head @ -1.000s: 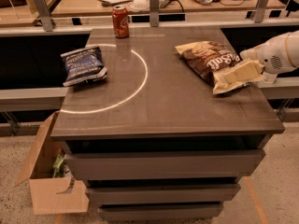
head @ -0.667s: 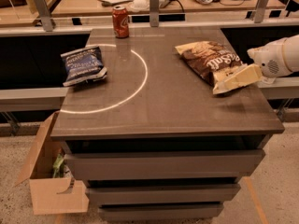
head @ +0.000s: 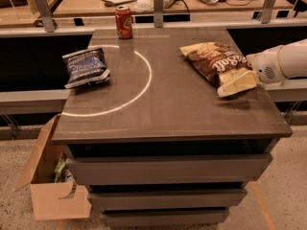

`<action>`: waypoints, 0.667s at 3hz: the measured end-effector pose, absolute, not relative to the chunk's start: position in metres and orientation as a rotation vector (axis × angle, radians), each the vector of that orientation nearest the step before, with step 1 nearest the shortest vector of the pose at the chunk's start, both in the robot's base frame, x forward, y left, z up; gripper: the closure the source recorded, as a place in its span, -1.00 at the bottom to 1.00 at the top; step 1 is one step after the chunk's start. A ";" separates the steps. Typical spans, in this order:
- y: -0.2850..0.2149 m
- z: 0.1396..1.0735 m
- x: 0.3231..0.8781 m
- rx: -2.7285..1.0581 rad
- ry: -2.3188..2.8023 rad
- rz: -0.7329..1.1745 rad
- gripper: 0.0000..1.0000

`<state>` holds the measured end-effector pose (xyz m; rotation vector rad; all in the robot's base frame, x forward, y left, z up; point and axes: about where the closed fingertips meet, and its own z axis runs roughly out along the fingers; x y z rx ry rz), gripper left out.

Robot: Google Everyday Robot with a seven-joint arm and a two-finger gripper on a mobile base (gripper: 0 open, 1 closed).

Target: Move brown chip bag near blue chip bag

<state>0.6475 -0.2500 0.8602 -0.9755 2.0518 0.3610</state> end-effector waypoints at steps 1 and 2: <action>-0.246 0.855 0.650 -0.983 2.054 0.365 -0.66; -0.238 0.857 0.653 -1.011 2.035 0.371 -0.20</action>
Offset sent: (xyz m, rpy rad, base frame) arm 0.0104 0.0256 0.0104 -0.0105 -0.0375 0.0840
